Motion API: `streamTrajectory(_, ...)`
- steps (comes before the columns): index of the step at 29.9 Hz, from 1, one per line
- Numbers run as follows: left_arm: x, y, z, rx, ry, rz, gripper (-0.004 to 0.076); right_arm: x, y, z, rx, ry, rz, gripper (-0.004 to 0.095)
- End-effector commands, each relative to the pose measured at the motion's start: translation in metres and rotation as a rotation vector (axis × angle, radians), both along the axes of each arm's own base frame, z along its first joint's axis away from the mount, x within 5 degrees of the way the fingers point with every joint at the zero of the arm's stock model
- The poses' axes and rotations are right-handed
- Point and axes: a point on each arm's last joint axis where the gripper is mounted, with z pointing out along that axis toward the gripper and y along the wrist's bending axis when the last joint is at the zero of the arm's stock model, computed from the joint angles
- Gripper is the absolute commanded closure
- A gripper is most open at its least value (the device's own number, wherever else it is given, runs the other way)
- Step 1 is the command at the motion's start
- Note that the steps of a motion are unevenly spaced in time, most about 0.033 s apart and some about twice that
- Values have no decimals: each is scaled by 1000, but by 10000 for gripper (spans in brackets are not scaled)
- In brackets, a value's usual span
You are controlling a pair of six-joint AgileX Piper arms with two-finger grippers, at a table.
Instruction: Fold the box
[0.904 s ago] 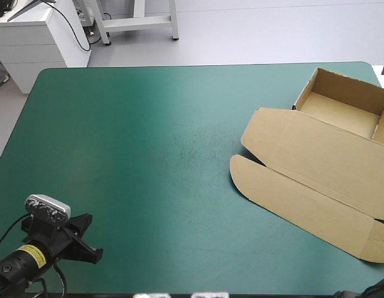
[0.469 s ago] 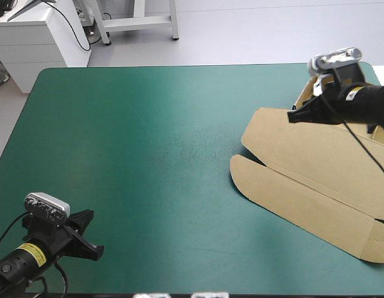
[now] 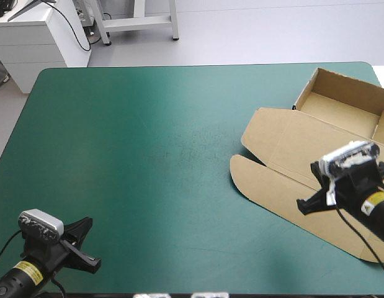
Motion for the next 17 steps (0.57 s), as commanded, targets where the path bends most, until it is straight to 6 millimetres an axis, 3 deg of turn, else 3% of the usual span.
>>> streamTrajectory(1, -8, 1, 12, -111, -138, -24, 731, -19, -6, -15, 61, -154, -25, 910)
streamTrajectory(9, -24, 10, 11, -132, -178, -33, 731, -62, -18, -79, 124, -236, -52, 910)
streamTrajectory(17, -26, 9, 10, -131, -167, -49, 731, -98, -26, -95, 209, -348, -59, 910)
